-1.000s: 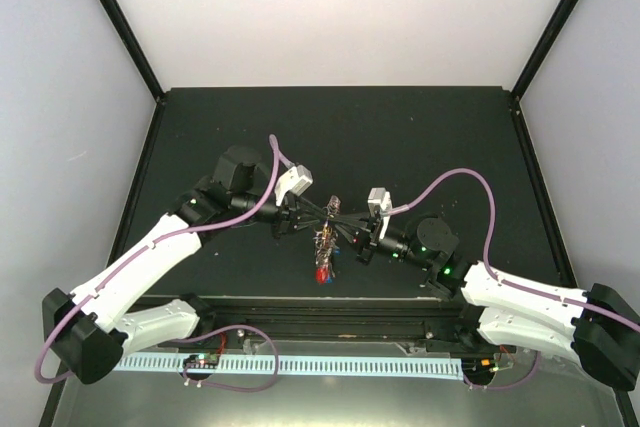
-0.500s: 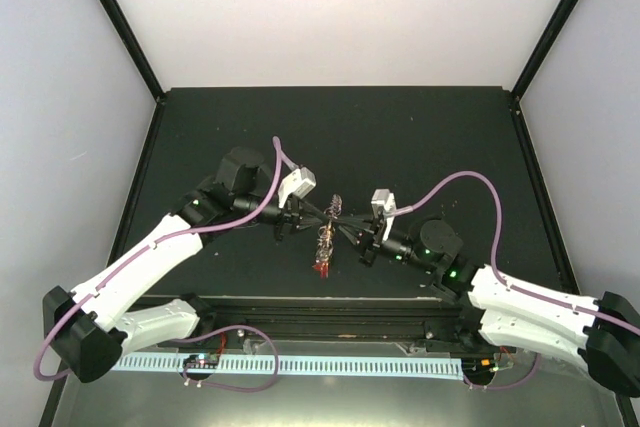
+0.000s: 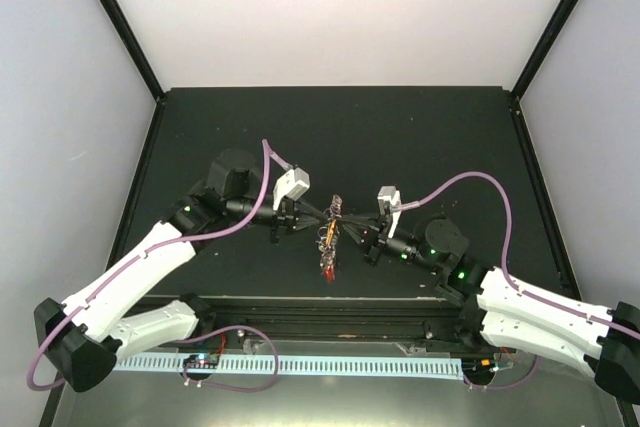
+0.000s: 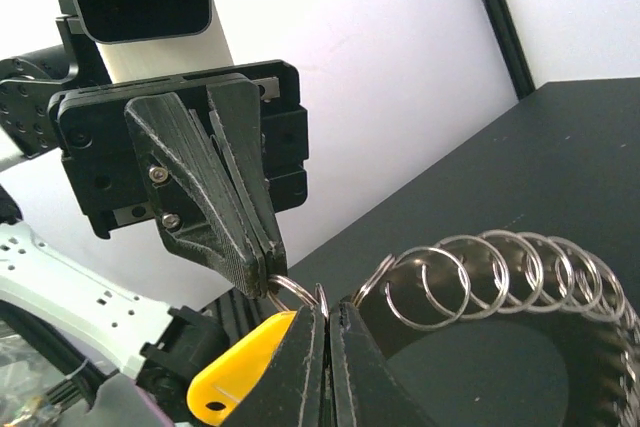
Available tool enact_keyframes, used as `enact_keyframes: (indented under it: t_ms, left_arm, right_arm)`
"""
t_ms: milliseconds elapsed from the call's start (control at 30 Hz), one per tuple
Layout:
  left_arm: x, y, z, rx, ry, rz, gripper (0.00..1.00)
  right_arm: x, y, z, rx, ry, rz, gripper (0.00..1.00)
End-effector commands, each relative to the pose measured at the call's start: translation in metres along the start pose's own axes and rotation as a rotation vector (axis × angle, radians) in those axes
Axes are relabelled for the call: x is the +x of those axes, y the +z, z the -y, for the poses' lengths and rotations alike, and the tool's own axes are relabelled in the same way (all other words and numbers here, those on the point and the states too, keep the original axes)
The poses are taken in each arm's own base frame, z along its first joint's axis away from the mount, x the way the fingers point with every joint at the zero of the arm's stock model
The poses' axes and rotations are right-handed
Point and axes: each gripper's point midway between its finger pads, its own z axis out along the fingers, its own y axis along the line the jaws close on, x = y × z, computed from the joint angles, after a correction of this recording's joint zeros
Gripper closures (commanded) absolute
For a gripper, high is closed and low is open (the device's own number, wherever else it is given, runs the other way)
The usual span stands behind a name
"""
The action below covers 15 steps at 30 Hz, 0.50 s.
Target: Remove the keys from the keyring
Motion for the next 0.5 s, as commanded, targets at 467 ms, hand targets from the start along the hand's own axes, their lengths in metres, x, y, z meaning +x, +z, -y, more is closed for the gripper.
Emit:
enact_keyframes:
  t_ms: [467]
  left_arm:
    - [-0.022, -0.022, 0.032, 0.040, 0.152, 0.115, 0.98]
  right_arm:
    - [0.009, 0.016, 0.001, -0.033, 0.106, -0.060, 0.99]
